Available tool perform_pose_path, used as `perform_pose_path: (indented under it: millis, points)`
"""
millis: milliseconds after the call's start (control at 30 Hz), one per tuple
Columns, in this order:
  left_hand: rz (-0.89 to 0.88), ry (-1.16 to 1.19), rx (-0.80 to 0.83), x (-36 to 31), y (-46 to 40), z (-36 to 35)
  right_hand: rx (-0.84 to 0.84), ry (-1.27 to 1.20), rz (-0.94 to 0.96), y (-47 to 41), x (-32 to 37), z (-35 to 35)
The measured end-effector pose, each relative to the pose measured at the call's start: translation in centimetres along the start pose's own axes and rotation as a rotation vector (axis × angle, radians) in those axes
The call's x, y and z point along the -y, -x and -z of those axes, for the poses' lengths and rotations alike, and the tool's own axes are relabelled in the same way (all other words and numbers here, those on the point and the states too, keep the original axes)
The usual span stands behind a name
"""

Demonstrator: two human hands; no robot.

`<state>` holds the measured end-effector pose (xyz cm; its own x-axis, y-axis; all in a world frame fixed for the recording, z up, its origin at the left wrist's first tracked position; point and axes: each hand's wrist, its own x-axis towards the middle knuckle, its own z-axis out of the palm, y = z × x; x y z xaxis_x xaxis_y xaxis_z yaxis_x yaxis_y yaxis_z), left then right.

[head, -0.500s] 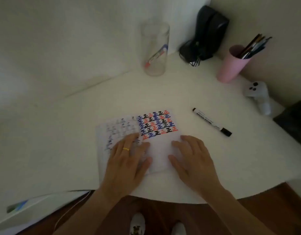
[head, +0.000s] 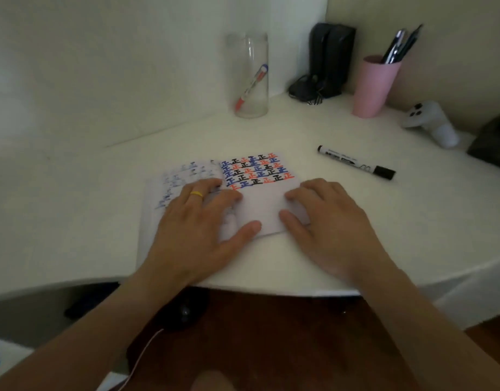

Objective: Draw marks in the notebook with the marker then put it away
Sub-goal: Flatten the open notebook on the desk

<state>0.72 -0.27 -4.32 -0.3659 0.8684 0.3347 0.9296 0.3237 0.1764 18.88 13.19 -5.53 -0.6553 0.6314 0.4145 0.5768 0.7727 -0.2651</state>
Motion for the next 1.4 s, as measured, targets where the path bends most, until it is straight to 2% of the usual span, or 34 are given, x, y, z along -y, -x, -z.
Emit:
perform_pose_path:
  millis: [267, 400, 633, 800, 967, 1100, 1167, 1400]
  points:
    - [0.015, -0.081, 0.049, -1.6, 2.3, 1.6, 0.071, -0.039, -0.105, 1.5, 1.0, 2.3]
    - [0.059, -0.024, 0.113, -2.1, 3.4, 2.4, 0.091, -0.02, -0.118, 2.5, 2.0, 3.5]
    - [0.015, -0.02, 0.148, -1.6, 3.0, 2.3, 0.1, -0.012, -0.135, 2.0, 2.0, 3.2]
    - [-0.028, -0.043, 0.11, -0.6, 2.3, 1.1, 0.088, -0.012, -0.091, 0.6, 0.3, 3.1]
    - [-0.033, -0.044, 0.093, -0.2, 1.7, 0.1, -0.047, 0.217, -0.156, -2.9, -2.5, 2.6]
    - [-0.031, -0.032, 0.093, -0.2, 1.5, -0.1, 0.066, 0.488, -0.284, -6.0, -4.7, 2.6]
    - [-0.032, -0.019, 0.089, -0.1, 1.4, -0.1, 0.139, 0.571, -0.283, -6.5, -4.8, 2.1]
    - [-0.022, -0.059, 0.295, -0.3, -0.8, 2.3, 0.093, 0.587, -0.175, -8.9, -3.1, 1.7]
